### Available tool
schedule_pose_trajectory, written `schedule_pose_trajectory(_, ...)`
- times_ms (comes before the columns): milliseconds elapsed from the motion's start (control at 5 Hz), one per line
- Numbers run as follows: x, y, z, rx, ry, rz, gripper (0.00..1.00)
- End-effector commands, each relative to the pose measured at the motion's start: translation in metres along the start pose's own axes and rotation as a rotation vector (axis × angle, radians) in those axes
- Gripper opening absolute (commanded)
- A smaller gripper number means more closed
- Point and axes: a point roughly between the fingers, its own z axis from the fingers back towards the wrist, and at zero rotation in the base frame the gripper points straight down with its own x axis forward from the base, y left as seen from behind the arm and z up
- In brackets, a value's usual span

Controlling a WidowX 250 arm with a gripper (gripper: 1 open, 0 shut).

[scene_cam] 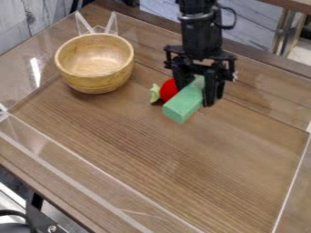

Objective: Remove the green stick from the brown bowl and put it on the table

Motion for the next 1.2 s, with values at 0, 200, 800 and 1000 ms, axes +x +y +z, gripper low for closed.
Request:
schedule_pose_trajectory(0, 0.0, -0.001, 0.019, 0.017, -0.059, -0.077, 0.0)
schedule_pose_trajectory(200, -0.001, 0.002, 0.02, 0.017, -0.043, -0.114, 0.0)
schedule_pose_trajectory(800, -0.018, 0.03, 0.003, 0.019, -0.005, -0.226, 0.0)
schedule_pose_trajectory(1000, -0.018, 0.045, -0.005, 0.018, -0.009, -0.224, 0.0)
